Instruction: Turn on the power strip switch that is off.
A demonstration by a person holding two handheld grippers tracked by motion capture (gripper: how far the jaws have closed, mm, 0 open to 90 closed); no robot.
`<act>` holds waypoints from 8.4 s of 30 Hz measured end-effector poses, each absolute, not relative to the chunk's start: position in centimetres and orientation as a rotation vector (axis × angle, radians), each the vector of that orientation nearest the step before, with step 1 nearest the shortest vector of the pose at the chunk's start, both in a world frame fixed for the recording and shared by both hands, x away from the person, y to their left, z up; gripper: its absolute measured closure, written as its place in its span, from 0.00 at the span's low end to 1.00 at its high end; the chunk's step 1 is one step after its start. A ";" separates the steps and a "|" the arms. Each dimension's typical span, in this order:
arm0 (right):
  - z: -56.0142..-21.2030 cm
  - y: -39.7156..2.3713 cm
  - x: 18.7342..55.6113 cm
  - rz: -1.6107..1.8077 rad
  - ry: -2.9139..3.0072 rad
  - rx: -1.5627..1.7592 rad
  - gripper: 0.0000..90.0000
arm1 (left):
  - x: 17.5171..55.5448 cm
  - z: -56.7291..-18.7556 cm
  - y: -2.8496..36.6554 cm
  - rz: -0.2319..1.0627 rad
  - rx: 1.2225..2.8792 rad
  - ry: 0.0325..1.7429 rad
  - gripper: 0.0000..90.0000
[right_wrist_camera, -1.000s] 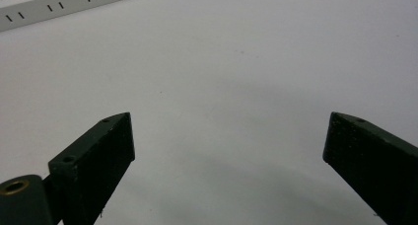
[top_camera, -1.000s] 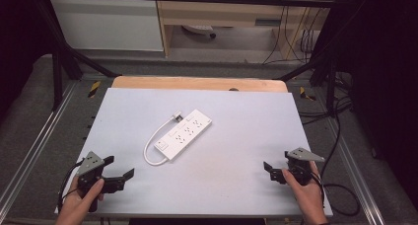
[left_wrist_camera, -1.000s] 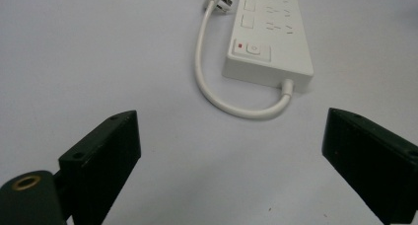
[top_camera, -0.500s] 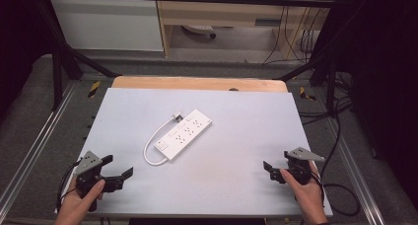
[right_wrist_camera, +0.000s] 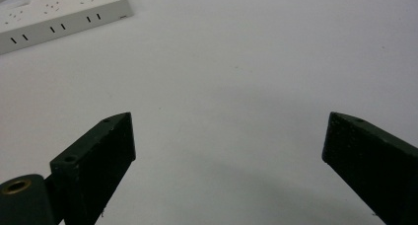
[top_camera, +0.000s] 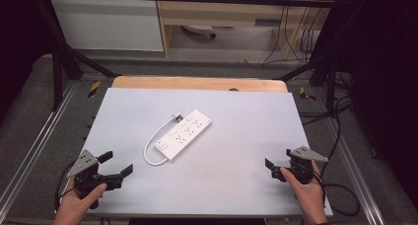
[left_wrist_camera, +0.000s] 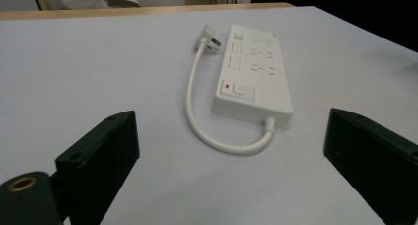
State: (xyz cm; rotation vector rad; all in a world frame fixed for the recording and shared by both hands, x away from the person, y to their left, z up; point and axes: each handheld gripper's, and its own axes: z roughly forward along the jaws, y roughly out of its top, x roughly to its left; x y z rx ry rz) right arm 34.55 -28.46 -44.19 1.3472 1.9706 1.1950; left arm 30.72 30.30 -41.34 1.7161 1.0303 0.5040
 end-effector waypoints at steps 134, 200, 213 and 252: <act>-43.7 -27.2 34.3 1.276 2.057 1.283 0.04 | 50.4 -37.1 17.5 0.488 1.798 1.051 0.10; -43.7 -27.2 34.3 1.292 2.055 1.287 0.04 | 52.2 -40.6 14.4 0.399 1.930 1.096 0.48; -43.7 -27.2 34.3 1.292 2.057 1.288 0.04 | 52.1 -41.2 13.8 0.389 1.994 1.082 0.75; -43.6 -27.2 34.2 1.303 2.058 1.284 0.04 | 52.9 -42.9 12.7 0.367 2.051 1.032 1.00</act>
